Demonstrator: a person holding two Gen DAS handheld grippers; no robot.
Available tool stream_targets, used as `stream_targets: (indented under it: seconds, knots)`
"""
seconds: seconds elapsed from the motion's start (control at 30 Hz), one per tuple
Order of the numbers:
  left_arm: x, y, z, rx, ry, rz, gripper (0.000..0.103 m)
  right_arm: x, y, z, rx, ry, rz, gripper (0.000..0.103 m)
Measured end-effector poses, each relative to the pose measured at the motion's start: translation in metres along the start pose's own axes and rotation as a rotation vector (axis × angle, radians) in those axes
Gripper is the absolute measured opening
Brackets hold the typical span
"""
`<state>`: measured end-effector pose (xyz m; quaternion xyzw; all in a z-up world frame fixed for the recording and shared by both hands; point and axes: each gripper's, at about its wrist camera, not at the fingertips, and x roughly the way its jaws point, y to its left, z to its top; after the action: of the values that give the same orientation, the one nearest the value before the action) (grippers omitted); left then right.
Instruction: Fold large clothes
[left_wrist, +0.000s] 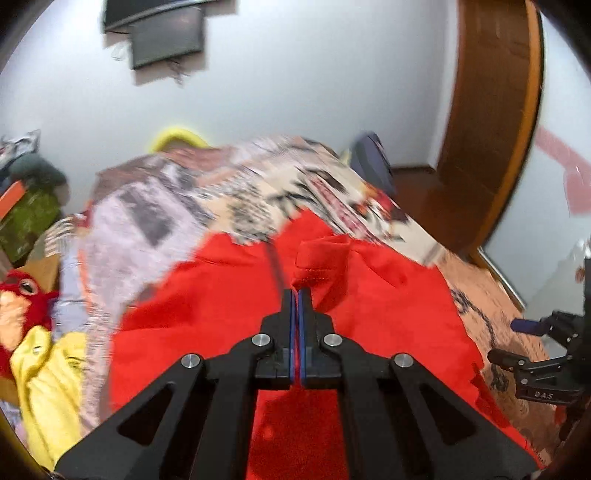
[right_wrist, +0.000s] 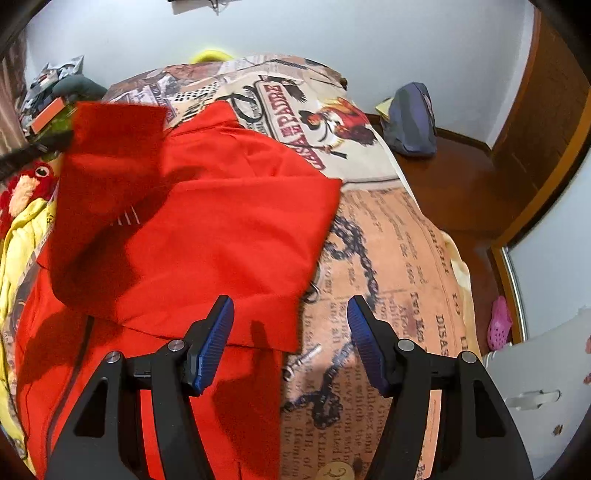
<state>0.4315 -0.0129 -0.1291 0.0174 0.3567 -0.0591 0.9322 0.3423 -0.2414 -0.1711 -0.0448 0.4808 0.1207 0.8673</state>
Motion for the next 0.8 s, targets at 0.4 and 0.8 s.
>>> stream_targets:
  seconds: [0.4, 0.8]
  knots:
    - [-0.054, 0.120, -0.058, -0.150, 0.011, 0.154, 0.001, 0.035, 0.046, 0.019, -0.028, 0.101, 0.073, 0.060]
    - [-0.040, 0.168, -0.184, -0.314, 0.235, 0.148, 0.001, 0.061, 0.067, -0.003, -0.062, 0.213, 0.033, 0.065]
